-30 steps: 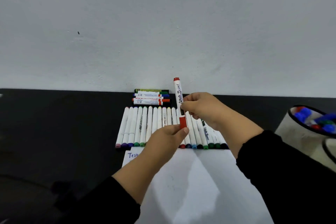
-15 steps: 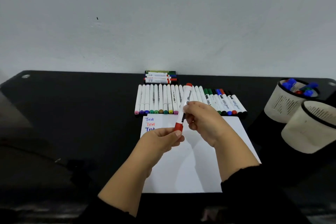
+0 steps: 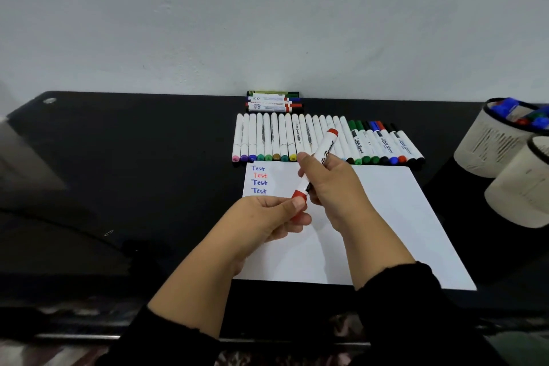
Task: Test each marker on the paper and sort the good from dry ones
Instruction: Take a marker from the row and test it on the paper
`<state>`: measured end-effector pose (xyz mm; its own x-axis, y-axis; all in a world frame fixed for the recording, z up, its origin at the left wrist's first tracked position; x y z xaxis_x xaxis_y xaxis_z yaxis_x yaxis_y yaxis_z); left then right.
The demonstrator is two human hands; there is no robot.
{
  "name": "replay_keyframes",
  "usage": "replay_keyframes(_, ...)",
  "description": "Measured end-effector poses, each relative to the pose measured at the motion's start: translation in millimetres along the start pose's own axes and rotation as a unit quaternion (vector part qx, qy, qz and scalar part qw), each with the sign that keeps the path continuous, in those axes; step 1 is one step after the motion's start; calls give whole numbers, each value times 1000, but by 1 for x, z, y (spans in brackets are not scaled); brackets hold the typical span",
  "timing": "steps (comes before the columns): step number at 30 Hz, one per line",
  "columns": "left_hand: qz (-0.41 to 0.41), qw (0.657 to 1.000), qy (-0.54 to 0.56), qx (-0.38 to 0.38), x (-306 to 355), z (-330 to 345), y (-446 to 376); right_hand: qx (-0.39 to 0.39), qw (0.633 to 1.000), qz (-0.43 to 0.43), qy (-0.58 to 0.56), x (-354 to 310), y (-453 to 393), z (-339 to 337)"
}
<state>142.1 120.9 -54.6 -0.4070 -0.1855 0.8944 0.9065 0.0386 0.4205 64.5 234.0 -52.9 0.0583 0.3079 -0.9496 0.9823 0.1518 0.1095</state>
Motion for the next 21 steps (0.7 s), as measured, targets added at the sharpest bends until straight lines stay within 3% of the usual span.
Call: replay_keyframes(21,56,991,-32,118,-12,-1,-8,61,997,37,20,11,-11,25)
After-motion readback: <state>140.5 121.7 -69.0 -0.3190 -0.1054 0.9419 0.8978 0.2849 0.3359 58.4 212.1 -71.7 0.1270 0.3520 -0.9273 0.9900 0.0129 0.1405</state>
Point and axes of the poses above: each hand's wrist, its own y-axis away from the middle knuckle, its own z-axis out of the palm, x = y × z, the point moved 2 cm from there along -y, towards the middle knuckle, and after that the axes turned 10 degrees about y, right-handed, at the moved point
